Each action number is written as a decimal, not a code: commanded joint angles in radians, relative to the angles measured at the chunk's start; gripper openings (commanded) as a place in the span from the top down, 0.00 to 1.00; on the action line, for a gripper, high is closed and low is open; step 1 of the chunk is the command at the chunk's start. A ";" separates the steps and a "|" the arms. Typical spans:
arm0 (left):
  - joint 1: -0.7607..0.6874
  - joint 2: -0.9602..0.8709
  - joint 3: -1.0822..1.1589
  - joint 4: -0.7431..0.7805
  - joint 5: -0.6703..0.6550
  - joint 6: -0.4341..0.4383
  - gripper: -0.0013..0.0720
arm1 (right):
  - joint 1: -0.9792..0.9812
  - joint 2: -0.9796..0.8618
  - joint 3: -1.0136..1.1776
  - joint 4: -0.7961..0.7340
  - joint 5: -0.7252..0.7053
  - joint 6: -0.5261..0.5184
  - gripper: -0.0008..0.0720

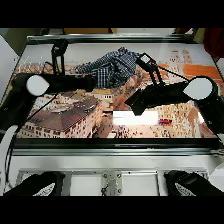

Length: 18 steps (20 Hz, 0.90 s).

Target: Fold the clothes and pants, and hang the long-sleeved shirts on hangers.

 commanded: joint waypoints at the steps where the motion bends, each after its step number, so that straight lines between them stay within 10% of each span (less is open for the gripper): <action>1: 0.036 -0.258 0.163 0.001 0.119 -0.001 0.01 | 0.001 -0.001 0.000 0.000 0.000 0.000 0.95; 14: 0.079 -1.018 0.729 -0.227 0.050 0.000 0.03 | 0.001 -0.001 0.000 0.000 0.000 0.000 0.95; 17: 0.082 -0.985 0.692 -0.280 0.038 -0.001 0.92 | 0.001 -0.002 0.000 0.001 0.000 0.001 0.95; 18: 0.089 -0.967 0.691 -0.285 0.016 0.000 0.96 | 0.001 -0.001 0.000 0.002 0.000 0.001 0.95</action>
